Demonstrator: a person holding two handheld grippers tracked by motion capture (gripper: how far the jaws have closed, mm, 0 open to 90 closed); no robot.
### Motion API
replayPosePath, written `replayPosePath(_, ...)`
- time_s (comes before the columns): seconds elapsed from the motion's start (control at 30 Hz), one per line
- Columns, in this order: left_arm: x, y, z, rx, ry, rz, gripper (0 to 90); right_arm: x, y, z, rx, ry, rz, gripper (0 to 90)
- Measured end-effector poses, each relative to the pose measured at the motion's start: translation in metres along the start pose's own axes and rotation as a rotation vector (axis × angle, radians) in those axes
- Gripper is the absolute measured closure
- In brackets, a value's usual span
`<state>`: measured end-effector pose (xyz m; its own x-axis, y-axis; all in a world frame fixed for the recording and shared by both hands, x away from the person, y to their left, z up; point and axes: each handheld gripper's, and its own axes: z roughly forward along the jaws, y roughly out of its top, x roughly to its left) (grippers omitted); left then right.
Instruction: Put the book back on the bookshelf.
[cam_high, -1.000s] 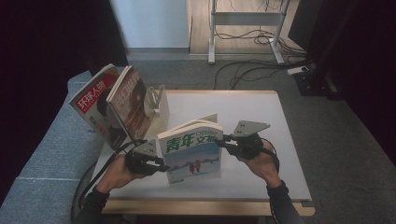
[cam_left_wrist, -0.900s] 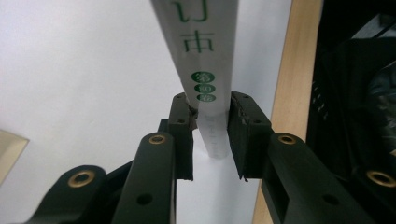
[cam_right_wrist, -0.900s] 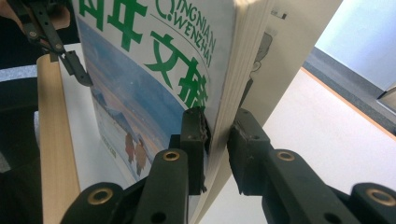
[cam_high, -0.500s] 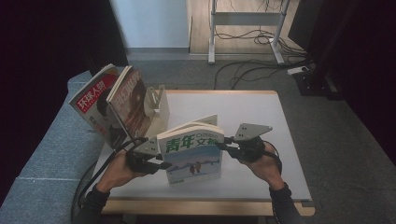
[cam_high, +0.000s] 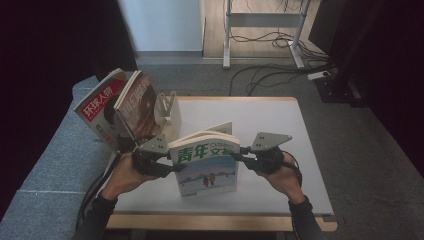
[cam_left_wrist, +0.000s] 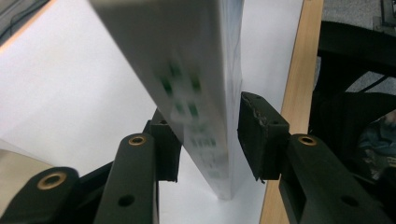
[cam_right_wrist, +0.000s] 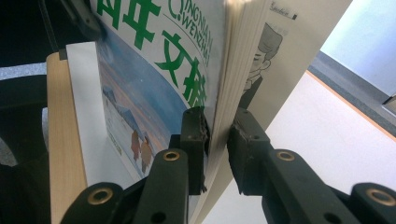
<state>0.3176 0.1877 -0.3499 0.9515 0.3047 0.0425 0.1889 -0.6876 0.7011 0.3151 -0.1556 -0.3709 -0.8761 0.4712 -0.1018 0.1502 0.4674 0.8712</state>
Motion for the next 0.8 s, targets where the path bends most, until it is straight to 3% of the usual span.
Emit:
replayPosePath(0.3, 0.001, 0.024, -0.009, -0.036, 0.038, -0.016, 59.6, 0.000, 0.000, 0.000, -0.001, -0.001, -0.004, 74.9)
replayPosePath(0.43, 0.001, 0.031, -0.009, -0.026, 0.054, -0.019, 62.5, 0.000, -0.001, 0.000, -0.003, -0.001, -0.004, 74.9)
replayPosePath(0.63, 0.001, 0.034, -0.009, -0.012, 0.041, -0.038, 67.1, 0.001, 0.000, -0.001, -0.003, 0.002, -0.002, 74.8)
replayPosePath(0.8, 0.003, 0.034, -0.010, -0.018, 0.002, -0.065, 71.9, -0.001, -0.001, -0.001, -0.001, 0.009, 0.008, 73.6)
